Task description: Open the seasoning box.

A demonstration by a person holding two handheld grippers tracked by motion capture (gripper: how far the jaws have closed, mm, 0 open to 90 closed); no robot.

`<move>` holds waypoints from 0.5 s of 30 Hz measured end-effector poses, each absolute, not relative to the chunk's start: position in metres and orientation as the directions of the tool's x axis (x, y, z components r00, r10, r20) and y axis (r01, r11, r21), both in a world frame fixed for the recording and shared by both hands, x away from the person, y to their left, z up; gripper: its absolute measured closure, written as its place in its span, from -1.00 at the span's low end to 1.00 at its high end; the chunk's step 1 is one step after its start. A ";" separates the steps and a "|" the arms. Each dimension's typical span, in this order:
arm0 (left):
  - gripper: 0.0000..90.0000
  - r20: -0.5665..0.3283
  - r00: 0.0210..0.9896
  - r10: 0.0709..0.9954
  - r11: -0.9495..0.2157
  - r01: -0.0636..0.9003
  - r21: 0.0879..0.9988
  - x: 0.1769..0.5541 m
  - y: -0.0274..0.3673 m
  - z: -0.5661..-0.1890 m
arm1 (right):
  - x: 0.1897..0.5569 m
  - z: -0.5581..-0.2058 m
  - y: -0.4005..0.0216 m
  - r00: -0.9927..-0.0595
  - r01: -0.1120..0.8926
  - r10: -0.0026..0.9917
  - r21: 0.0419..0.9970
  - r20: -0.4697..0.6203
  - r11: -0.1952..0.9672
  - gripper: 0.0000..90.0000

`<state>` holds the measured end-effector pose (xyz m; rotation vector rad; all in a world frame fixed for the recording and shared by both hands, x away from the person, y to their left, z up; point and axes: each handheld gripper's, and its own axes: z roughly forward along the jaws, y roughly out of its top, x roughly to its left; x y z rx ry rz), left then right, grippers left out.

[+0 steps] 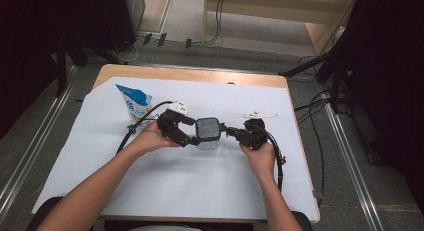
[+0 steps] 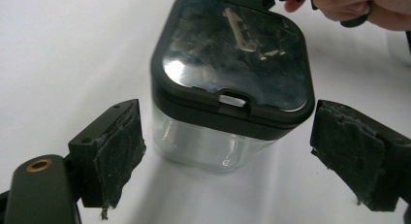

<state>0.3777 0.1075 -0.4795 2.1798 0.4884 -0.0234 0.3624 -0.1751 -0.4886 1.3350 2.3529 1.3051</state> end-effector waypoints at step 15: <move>-0.68 -0.181 0.922 0.342 -0.538 0.350 0.767 0.383 0.100 -0.490 | 0.362 -0.489 -0.175 -0.598 0.641 0.747 0.733 0.291 0.228 1.00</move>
